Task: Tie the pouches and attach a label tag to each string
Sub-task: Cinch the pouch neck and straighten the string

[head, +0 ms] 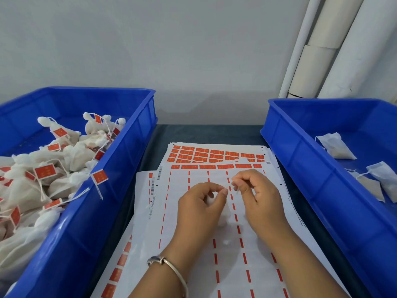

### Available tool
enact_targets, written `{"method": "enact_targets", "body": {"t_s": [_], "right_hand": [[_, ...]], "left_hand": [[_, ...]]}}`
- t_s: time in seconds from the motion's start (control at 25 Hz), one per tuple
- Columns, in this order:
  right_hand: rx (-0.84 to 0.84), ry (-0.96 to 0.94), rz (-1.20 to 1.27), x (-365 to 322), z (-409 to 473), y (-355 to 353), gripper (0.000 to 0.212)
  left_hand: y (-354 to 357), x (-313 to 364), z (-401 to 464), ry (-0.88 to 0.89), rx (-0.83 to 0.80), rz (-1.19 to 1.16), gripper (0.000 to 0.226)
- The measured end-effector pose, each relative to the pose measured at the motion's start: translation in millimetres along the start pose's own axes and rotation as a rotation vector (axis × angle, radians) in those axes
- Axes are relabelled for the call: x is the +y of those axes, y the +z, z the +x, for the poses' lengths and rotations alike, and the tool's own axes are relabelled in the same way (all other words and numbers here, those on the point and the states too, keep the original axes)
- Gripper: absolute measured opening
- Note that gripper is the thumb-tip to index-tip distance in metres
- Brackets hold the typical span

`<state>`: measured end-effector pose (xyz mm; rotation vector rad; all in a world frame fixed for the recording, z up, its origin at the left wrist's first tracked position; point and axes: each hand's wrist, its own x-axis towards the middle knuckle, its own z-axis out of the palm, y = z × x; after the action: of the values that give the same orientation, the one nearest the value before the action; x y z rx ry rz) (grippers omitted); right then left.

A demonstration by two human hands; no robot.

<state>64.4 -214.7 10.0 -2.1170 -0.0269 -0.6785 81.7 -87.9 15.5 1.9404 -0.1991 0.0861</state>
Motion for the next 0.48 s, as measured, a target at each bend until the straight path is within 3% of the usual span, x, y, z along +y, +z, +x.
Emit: {"method": "enact_targets", "body": {"t_s": [0.16, 0.28, 0.4, 0.48], "right_hand": [[0.186, 0.059, -0.003, 5, 1, -1, 0.009], [0.252, 0.100, 0.027, 6, 0, 0, 0.012], [0.180, 0.149, 0.114, 4, -1, 5, 0.017], [0.065, 0.240, 0.164, 4, 1, 7, 0.015]], "left_hand": [[0, 2, -3, -0.019, -0.046, -0.021, 0.020], [-5, 6, -3, -0.075, -0.249, -0.159, 0.028], [-12, 10, -4, -0.192, -0.428, -0.408, 0.031], [-14, 10, -4, -0.258, -0.392, -0.570, 0.029]]}}
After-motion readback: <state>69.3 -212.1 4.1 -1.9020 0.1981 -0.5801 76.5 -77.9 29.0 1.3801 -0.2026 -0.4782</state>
